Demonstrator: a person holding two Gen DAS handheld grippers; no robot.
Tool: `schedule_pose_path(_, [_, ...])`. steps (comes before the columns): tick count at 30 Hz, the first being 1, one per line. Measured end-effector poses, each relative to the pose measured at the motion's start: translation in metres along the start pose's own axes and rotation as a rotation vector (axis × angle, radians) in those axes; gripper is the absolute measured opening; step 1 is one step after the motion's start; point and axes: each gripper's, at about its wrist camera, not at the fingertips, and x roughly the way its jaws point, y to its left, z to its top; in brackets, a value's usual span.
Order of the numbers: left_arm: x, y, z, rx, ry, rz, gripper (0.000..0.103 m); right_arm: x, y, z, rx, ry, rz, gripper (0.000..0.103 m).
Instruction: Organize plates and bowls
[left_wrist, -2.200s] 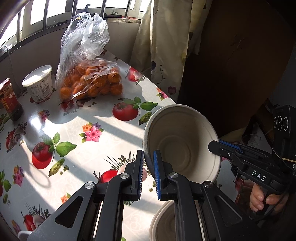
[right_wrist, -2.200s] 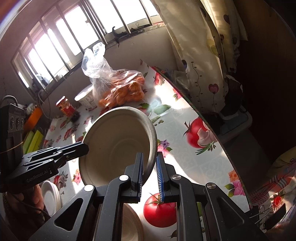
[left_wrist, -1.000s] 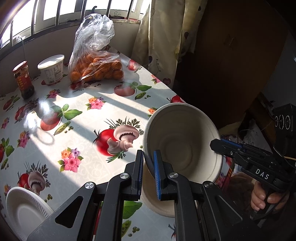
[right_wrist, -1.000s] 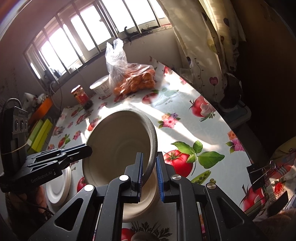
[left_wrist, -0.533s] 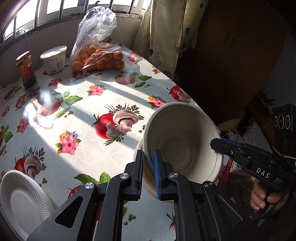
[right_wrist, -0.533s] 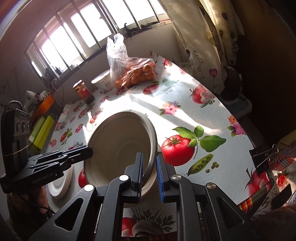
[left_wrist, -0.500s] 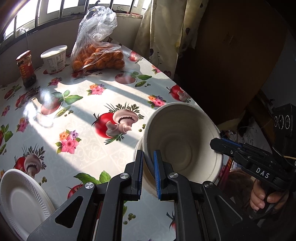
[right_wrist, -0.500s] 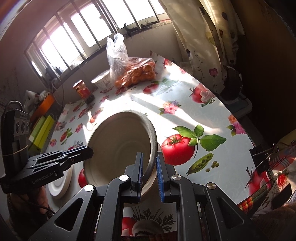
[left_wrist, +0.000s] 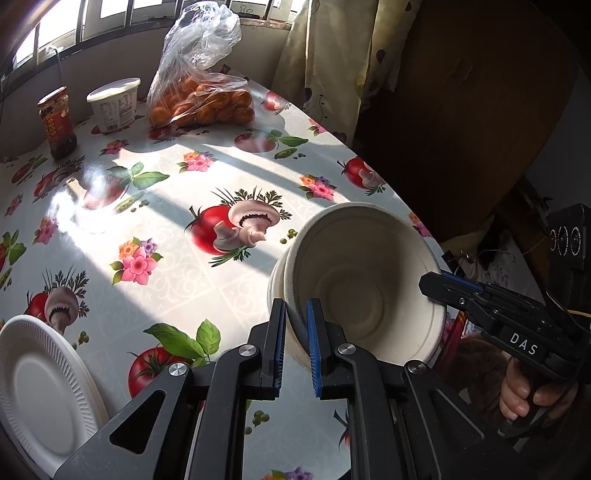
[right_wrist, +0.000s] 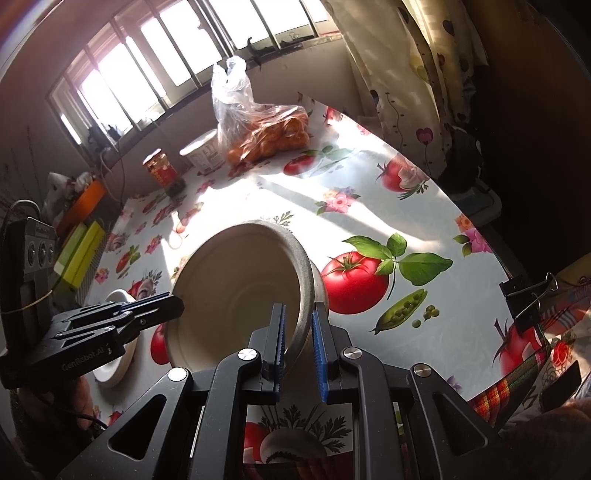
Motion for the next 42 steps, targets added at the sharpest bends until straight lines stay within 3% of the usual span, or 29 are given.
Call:
schedule_pose_path(31, [0.009,0.007,-0.001,-0.022,0.020,-0.010,0.012,0.014,-0.002,-0.002,-0.009,0.023,-0.039,0.016])
schedule_pose_path(42, [0.010,0.007,-0.001,-0.024,0.020,-0.018,0.016,0.015,-0.001,0.000,-0.015,0.022,-0.034,0.022])
